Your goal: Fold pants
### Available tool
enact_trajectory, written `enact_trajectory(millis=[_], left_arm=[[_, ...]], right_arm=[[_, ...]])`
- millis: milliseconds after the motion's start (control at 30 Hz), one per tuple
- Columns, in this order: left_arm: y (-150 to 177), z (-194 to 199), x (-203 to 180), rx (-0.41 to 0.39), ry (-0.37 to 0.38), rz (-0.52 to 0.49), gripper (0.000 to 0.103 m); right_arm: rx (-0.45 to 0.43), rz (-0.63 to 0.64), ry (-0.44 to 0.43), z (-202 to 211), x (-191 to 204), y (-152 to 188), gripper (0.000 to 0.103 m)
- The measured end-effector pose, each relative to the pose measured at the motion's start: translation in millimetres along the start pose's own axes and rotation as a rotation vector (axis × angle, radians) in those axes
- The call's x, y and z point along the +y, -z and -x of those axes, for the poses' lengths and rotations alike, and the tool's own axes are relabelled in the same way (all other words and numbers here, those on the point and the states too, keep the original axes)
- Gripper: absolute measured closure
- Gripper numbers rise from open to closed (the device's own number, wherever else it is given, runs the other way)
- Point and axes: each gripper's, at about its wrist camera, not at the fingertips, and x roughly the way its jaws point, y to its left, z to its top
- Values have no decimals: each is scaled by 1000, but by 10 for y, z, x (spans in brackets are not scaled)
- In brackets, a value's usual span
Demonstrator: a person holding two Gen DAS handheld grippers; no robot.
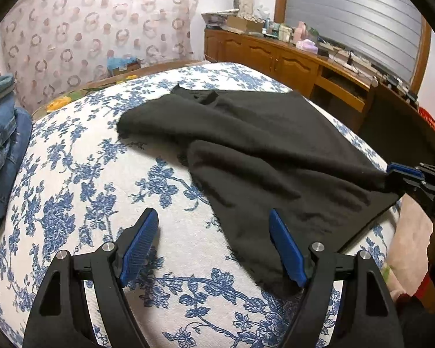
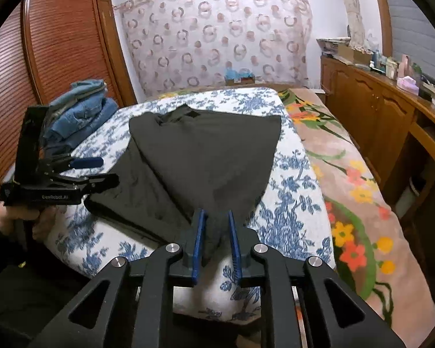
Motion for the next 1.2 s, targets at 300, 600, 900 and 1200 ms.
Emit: enact_trajectory(millis=[300,600,900,1200], left_arm=[[-27,90,173,-79,-49,56,24],[-2,179,288,-135,-49,100,24],[6,212,265,-157,-54,95,24],[14,206,246,-150,-48,98,24]], right_arm=[[-28,39,2,-181,32,-314,66],[-9,113,-15,-630,164,-755,66],[75,154,-33,-1148,238,-1064,66],[201,129,-75,-1704,180,-1272,66]])
